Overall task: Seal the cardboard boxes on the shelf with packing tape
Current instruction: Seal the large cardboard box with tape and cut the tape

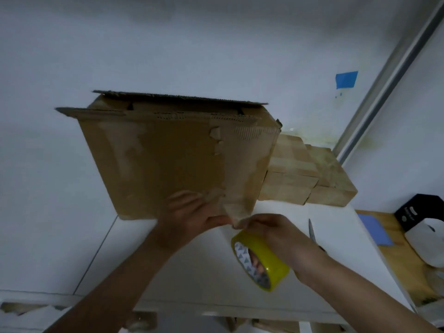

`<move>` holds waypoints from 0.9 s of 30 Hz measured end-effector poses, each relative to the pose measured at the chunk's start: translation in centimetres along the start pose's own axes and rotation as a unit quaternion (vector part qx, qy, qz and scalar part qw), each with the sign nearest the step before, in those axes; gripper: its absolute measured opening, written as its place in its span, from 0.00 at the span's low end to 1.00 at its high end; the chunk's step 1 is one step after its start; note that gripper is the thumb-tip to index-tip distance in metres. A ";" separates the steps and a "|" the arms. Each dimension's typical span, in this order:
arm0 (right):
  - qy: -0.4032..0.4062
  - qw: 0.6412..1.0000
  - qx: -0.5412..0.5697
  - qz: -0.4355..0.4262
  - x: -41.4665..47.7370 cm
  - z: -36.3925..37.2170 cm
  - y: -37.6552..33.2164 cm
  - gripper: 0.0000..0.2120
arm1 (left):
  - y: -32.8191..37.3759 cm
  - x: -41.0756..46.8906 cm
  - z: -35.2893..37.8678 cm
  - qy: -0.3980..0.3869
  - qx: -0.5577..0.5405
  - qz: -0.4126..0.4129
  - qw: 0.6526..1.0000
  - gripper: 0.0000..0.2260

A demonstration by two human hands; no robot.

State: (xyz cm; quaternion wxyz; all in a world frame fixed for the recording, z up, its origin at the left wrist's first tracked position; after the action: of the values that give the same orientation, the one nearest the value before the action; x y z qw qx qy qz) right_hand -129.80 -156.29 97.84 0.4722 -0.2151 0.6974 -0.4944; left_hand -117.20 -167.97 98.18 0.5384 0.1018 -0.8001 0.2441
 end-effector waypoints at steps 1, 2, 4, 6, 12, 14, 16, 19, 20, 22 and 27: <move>0.007 1.000 0.001 -0.022 0.1 0.5 -1.3 0.09 | -1.0 0.8 -0.4 0.014 0.019 0.000 1.000 0.19; 0.012 0.999 0.000 -0.048 0.2 1.1 -2.7 0.09 | -2.0 1.7 -0.9 0.027 0.036 -0.002 0.999 0.19; 0.031 0.993 -0.030 -0.110 0.6 1.9 -5.4 0.08 | -4.1 3.2 -1.8 0.049 0.061 -0.011 0.997 0.21; 0.046 0.985 -0.065 -0.156 1.2 2.7 -7.5 0.07 | -6.1 4.4 -2.3 0.052 0.075 -0.014 0.996 0.22; 0.041 0.978 -0.036 -0.203 1.3 4.6 -10.9 0.07 | -10.3 4.1 -2.6 -0.021 -0.018 -0.151 0.988 0.25; 0.060 0.975 -0.006 -0.216 1.2 4.0 -11.8 0.08 | -12.3 3.4 -2.9 -0.057 -0.135 -0.348 0.926 0.27; 0.078 0.970 0.028 -0.228 1.0 3.2 -12.4 0.09 | -13.2 2.8 -2.0 -0.111 -0.280 -0.533 0.791 0.28; 0.063 0.970 0.094 -0.216 0.9 3.1 -12.5 0.10 | -12.0 4.0 -0.4 -0.249 -0.417 -0.627 0.609 0.38; 0.049 0.971 0.113 -0.205 0.8 3.4 -12.3 0.09 | -11.7 4.6 -0.2 -0.282 -0.435 -0.630 0.578 0.41; 0.007 0.973 0.147 -0.178 0.9 4.4 -11.9 0.07 | -11.1 5.6 0.4 -0.328 -0.455 -0.627 0.540 0.42; -0.064 0.975 0.149 -0.151 0.4 6.2 -10.8 0.09 | -9.9 4.8 2.2 -0.254 -0.517 -0.674 0.462 0.12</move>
State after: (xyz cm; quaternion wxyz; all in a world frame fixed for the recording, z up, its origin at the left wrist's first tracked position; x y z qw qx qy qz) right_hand -126.43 -164.13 106.87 0.4625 -0.2760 0.5437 -0.6437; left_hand -116.68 -177.10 104.72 0.2631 0.3697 -0.5639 -0.6901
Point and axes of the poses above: each hand's wrist, its own x-axis towards the middle knuckle, its own z-axis out of the palm, y = z × x, the point moved 7 cm from there along x, towards the middle knuckle, and after that the axes turned 15 degrees about x, right-handed, at the moved point
